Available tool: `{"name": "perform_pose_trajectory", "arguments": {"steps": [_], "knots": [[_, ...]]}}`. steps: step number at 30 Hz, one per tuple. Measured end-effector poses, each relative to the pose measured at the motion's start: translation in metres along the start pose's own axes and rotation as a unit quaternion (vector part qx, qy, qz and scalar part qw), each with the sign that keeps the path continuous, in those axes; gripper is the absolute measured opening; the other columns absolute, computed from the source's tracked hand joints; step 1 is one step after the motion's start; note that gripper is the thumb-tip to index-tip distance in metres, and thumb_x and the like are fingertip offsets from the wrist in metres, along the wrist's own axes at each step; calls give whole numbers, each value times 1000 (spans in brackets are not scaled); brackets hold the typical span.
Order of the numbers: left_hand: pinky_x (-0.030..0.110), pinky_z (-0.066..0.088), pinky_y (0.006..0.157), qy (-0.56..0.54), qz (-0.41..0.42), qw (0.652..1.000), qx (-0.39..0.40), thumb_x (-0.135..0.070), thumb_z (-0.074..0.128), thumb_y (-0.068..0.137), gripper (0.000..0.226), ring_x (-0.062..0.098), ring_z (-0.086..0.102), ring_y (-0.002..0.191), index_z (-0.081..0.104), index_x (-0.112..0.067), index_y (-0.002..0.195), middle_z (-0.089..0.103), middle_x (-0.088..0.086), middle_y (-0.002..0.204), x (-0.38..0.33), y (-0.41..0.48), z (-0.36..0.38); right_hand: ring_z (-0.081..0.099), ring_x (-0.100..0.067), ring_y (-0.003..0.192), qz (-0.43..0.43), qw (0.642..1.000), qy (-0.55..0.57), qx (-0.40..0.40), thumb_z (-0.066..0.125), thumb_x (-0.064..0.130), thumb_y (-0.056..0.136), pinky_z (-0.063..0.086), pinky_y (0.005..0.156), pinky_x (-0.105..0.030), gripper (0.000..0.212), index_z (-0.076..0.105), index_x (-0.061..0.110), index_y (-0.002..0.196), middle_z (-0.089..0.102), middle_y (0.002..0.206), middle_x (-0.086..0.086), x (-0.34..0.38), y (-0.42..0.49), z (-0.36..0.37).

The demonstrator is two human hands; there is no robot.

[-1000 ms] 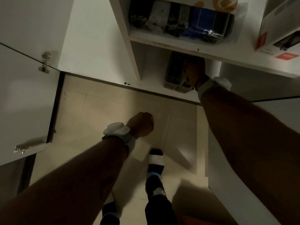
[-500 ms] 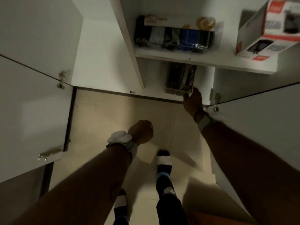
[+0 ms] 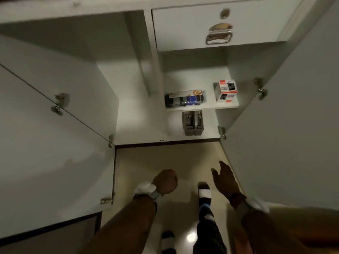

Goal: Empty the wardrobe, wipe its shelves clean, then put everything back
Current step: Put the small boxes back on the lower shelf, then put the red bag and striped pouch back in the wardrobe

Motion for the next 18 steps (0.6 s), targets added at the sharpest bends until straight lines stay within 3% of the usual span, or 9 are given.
{"name": "perform_pose_trajectory", "arguments": {"steps": [2, 6, 8, 11, 14, 17, 18], "knots": [[26, 46, 83, -1, 3, 1000, -8, -15, 47, 100, 28, 30, 63, 104, 69, -4, 114, 67, 14, 115, -5, -44, 6, 36, -34, 142, 3, 1000, -10, -22, 51, 34, 104, 29, 117, -42, 63, 30, 5, 155, 36, 156, -18, 5, -52, -13], [28, 41, 76, 27, 39, 999, 1, -21, 42, 97, 31, 25, 54, 85, 67, -2, 92, 64, 17, 99, -13, -89, 14, 42, -38, 136, 0, 998, 20, -52, 53, 34, 102, 35, 113, -45, 60, 37, 2, 150, 42, 149, -21, 12, -114, -33], [32, 43, 81, 67, 69, 995, 31, -24, 44, 97, 41, 32, 60, 92, 69, 9, 97, 66, 25, 108, -17, -104, 30, 42, -38, 137, 22, 997, 31, -74, 52, 34, 103, 35, 114, -44, 58, 38, 3, 150, 42, 149, -21, -6, -158, -42], [31, 45, 95, 98, 86, 990, 53, -20, 52, 100, 35, 36, 60, 111, 67, 10, 111, 64, 26, 119, -30, -119, 48, 39, -36, 140, 53, 992, 52, -106, 51, 35, 103, 33, 116, -41, 58, 38, 4, 150, 43, 151, -19, -45, -209, -47], [28, 47, 86, 132, 119, 983, 54, -4, 52, 98, 24, 29, 62, 100, 69, 6, 112, 66, 20, 104, -63, -140, 71, 43, -35, 138, 110, 984, 68, -120, 50, 34, 103, 34, 113, -37, 54, 42, 4, 147, 46, 148, -19, -111, -263, -43], [24, 42, 97, 193, 165, 964, 78, -13, 50, 99, 31, 28, 60, 115, 69, 3, 116, 65, 19, 122, -95, -158, 112, 56, -38, 122, 146, 975, 88, -139, 49, 36, 100, 44, 100, -38, 30, 62, 20, 122, 59, 129, -15, -180, -326, -39], [25, 41, 102, 215, 180, 955, 93, -18, 46, 99, 34, 29, 60, 119, 69, 3, 114, 64, 20, 126, -109, -164, 130, 56, -39, 120, 173, 967, 110, -154, 50, 38, 100, 44, 98, -39, 31, 62, 20, 123, 60, 126, -14, -202, -351, -39]]}}
Point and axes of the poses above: each hand's wrist, its own y-axis towards the middle knuckle, its own z-axis out of the palm, x = y × z, the point moved 2 cm from there along y, towards the middle knuckle
